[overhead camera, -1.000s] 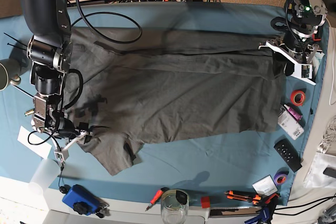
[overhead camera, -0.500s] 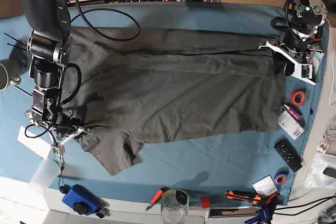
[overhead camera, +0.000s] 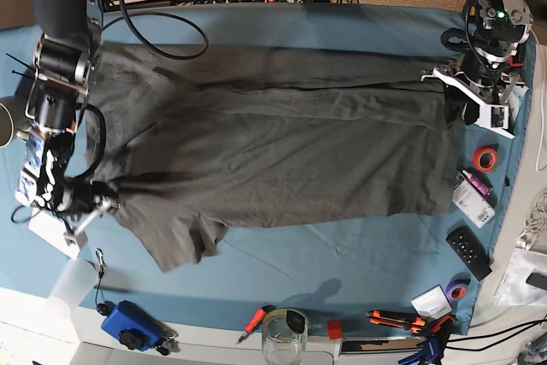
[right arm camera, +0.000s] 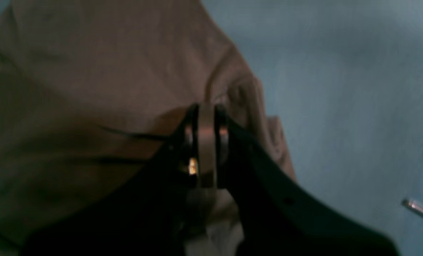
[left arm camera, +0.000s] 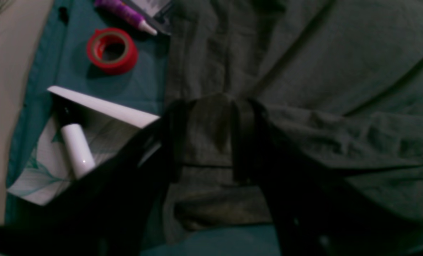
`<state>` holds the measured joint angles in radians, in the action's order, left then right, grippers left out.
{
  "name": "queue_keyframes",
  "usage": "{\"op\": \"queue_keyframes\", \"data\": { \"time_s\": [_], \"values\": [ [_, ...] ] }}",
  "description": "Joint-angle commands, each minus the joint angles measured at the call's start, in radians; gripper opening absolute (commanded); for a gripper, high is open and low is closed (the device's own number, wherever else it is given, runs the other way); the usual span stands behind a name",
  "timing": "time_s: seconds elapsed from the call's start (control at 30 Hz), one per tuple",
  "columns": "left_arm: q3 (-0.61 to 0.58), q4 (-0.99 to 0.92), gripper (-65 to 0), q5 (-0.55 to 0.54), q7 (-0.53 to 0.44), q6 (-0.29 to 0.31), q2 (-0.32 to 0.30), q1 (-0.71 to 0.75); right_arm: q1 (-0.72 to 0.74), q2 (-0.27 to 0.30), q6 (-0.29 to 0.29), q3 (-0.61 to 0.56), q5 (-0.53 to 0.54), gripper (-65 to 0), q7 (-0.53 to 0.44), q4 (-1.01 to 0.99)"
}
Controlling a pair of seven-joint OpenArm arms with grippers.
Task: Fold the T-shirt properly
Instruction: 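Grasp the sleeve corner with the right gripper and drag it inward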
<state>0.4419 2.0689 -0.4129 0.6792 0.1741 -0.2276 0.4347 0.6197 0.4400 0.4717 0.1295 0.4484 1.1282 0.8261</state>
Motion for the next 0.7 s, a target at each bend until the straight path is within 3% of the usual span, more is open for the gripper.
{"op": "queue_keyframes", "data": {
  "time_s": [0.0, 0.27, 0.67],
  "values": [
    [0.005, 0.019, -45.0, -0.007, -0.026, 0.004, -0.01, -0.003, 0.013, 0.021, 0.004, 0.003, 0.033, -65.0, 0.008, 0.04],
    [0.005, 0.019, -45.0, -0.007, -0.026, 0.004, -0.01, -0.003, -0.165, 0.042, 0.004, 0.003, 0.183, -65.0, 0.105, 0.298],
    [0.005, 0.019, -45.0, -0.006, -0.026, 0.004, -0.01, -0.003, -0.422, 0.042, 0.004, 0.046, 0.246, -65.0, 0.155, 0.579]
  ]
}}
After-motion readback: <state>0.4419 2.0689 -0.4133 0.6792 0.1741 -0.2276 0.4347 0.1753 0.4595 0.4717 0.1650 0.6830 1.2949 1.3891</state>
